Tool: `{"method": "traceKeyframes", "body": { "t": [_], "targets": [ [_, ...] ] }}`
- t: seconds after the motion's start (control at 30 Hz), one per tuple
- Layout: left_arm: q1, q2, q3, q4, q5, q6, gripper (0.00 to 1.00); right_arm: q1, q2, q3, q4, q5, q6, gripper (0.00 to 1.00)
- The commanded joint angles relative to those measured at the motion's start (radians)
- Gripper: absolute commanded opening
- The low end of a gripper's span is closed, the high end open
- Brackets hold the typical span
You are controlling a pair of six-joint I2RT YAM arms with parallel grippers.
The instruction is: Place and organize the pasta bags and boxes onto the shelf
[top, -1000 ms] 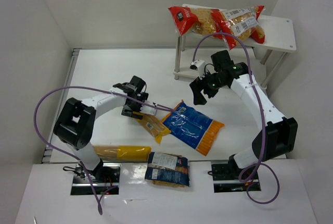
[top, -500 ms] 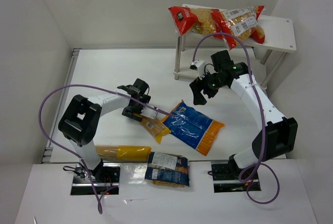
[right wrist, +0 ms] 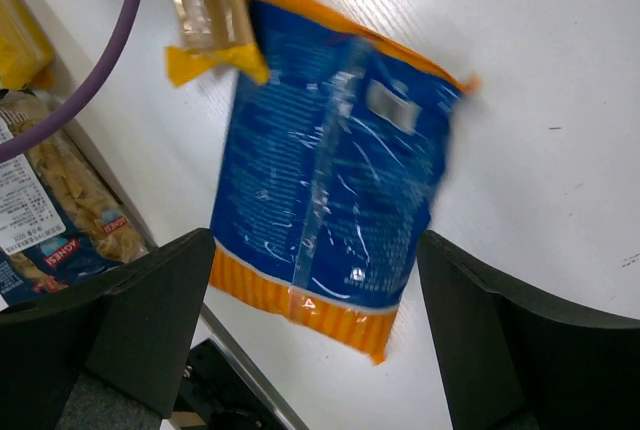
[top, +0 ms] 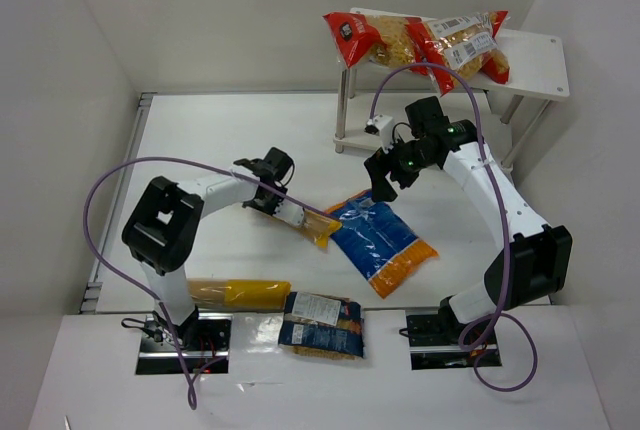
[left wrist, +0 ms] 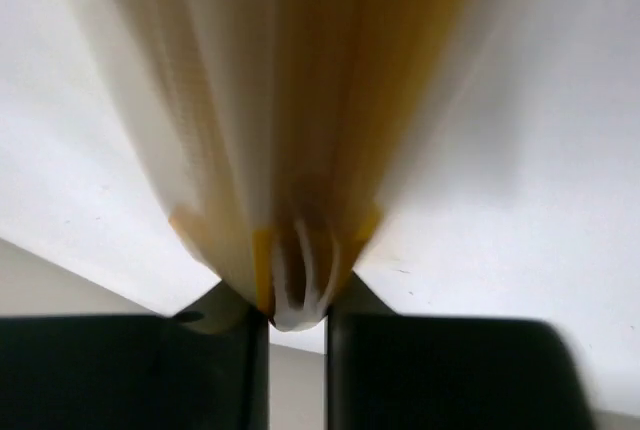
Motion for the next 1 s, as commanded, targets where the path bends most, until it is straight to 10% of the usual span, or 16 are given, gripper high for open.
{"method": "traceKeyframes", "body": {
  "t": [0.0,0.3,0.97],
  "targets": [
    [0.001,0.045,0.023,0.0,0.138,-0.114,0.0,-0.007,-0.015,-0.007,-0.01,-0.018,-0.012,0.9],
    [0.104,-0.025,0.102,-0.161,0.387,-0.397,0.0,-0.007,0.016,0.024,-0.021,-0.059,-0.021,0.9],
    [0.305,-0.305,-0.098,0.031,0.641,-0.71,0.0,0.099,0.08,0.062,0.077,-0.019,-0.095,0.92]
  ]
}}
